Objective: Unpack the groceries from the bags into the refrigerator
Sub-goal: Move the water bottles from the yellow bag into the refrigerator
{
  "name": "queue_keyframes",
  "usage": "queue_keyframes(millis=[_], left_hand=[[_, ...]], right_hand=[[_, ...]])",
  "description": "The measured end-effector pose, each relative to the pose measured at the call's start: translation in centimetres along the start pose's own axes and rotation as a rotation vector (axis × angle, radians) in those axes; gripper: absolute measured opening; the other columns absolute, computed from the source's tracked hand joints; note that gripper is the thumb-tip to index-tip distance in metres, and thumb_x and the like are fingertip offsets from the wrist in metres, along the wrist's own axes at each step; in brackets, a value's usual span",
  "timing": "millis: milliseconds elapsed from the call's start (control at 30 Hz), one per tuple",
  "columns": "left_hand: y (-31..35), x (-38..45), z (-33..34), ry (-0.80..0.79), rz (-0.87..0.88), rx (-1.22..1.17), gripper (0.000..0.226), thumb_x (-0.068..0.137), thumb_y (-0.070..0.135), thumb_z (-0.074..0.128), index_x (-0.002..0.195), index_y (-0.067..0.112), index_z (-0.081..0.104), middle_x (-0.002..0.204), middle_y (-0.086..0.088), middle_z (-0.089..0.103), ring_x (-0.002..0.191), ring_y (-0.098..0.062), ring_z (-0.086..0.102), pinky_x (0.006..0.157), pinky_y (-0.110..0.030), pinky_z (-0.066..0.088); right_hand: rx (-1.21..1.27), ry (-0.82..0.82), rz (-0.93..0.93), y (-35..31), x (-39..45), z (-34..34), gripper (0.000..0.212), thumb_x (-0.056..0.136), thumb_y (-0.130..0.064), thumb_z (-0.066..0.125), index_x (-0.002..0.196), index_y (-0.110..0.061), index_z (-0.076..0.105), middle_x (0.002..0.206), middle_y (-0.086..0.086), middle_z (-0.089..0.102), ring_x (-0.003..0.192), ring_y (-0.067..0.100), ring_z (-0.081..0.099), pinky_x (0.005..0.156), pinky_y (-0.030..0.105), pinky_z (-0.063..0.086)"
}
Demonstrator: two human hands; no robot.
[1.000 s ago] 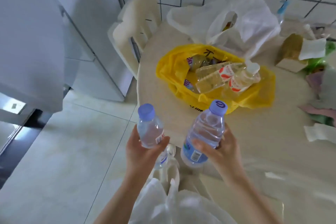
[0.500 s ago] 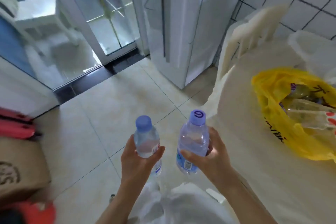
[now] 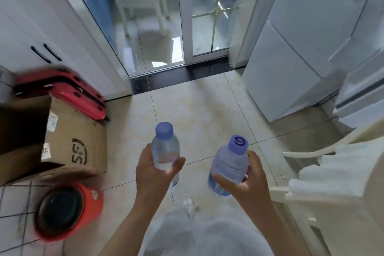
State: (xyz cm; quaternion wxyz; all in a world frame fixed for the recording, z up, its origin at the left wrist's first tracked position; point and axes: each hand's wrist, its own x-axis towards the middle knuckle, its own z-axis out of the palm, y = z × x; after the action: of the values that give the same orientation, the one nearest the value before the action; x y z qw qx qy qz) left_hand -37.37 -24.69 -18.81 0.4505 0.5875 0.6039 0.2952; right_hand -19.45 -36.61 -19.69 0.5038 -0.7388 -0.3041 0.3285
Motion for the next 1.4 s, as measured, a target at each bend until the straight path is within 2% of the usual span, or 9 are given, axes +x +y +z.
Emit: queue_keyframes(millis=[333,533,633,700,833,933,1067,1300,1400], left_hand=[[2.4,11.1,2.4,-0.048,-0.008,0.009,0.054,0.063,0.028,0.088,0.106,0.019,0.058,0.092,0.000,0.067,0.084,-0.017,0.065,0.072,-0.029,0.054],[6.7,18.6,8.6,-0.100,-0.010,-0.011,0.054,0.063,0.024,0.089,0.107,0.021,0.059,0.095,0.003,0.067,0.086,-0.016,0.065,0.070,-0.021,0.050],[9.6,22.0,11.7,-0.121,0.005,-0.015,0.054,0.063,0.023,0.089,0.108,0.019,0.060,0.095,0.001,0.068,0.085,-0.019,0.065,0.071,-0.024,0.051],[11.3,24.2,13.7,-0.133,0.021,-0.034,0.054,0.063,0.023,0.089,0.108,0.020,0.060,0.096,0.001,0.068,0.086,-0.021,0.066,0.073,-0.028,0.053],[14.3,28.7,17.4,-0.188,0.054,-0.061,0.055,0.062,0.023,0.089,0.109,0.022,0.060,0.097,0.003,0.068,0.087,-0.021,0.067,0.076,-0.032,0.056],[16.6,32.3,19.7,-0.245,0.097,-0.054,0.054,0.063,0.022,0.089,0.109,0.025,0.059,0.096,0.009,0.067,0.087,-0.014,0.066,0.073,-0.023,0.052],[19.3,38.3,23.0,-0.334,0.155,-0.038,0.050,0.063,0.020,0.089,0.102,0.030,0.061,0.091,0.011,0.068,0.081,-0.004,0.065,0.073,-0.024,0.053],[24.9,48.7,29.0,-0.542,0.288,0.051,0.049,0.063,0.025,0.090,0.096,0.041,0.056,0.091,0.011,0.066,0.085,-0.010,0.065,0.070,-0.023,0.050],[27.8,52.2,31.7,-0.630,0.307,0.064,0.051,0.061,0.025,0.090,0.092,0.044,0.054,0.092,0.012,0.066,0.085,-0.011,0.064,0.066,-0.020,0.046]], right_hand=[[-0.017,0.038,0.053,-2.6,10.6,2.8,0.071,0.047,-0.053,0.083,0.107,-0.032,0.053,0.102,-0.001,0.062,0.090,0.013,0.064,0.073,0.025,0.056],[-0.035,0.097,0.049,-3.7,19.9,1.1,0.068,0.054,-0.025,0.093,0.111,-0.028,0.055,0.106,-0.002,0.057,0.095,0.012,0.062,0.075,0.024,0.053],[-0.055,0.108,0.046,-4.8,24.3,-0.1,0.081,0.047,-0.046,0.088,0.116,-0.021,0.055,0.107,-0.007,0.054,0.095,0.012,0.060,0.074,0.018,0.051],[-0.045,0.130,0.049,-5.7,27.0,-1.0,0.085,0.043,-0.056,0.079,0.117,-0.021,0.055,0.108,-0.006,0.053,0.096,0.012,0.060,0.075,0.019,0.052],[-0.035,0.177,0.041,-6.5,32.0,-2.7,0.080,0.045,-0.055,0.081,0.115,-0.024,0.055,0.109,-0.004,0.054,0.098,0.013,0.060,0.078,0.024,0.055],[-0.014,0.236,0.052,-6.9,35.3,-3.6,0.079,0.046,-0.054,0.082,0.115,-0.028,0.054,0.110,-0.001,0.056,0.099,0.014,0.060,0.080,0.031,0.056],[-0.003,0.356,0.070,-7.4,39.9,-4.3,0.080,0.045,-0.057,0.081,0.115,-0.030,0.052,0.111,-0.001,0.057,0.101,0.013,0.059,0.078,0.022,0.053],[0.067,0.568,0.169,-9.4,49.8,-4.9,0.080,0.046,-0.062,0.082,0.113,-0.033,0.048,0.109,-0.004,0.058,0.098,0.015,0.061,0.077,0.023,0.053],[0.088,0.662,0.194,-10.3,53.5,-5.7,0.082,0.052,-0.055,0.085,0.119,-0.023,0.049,0.112,0.001,0.061,0.099,0.020,0.063,0.083,0.034,0.056]])
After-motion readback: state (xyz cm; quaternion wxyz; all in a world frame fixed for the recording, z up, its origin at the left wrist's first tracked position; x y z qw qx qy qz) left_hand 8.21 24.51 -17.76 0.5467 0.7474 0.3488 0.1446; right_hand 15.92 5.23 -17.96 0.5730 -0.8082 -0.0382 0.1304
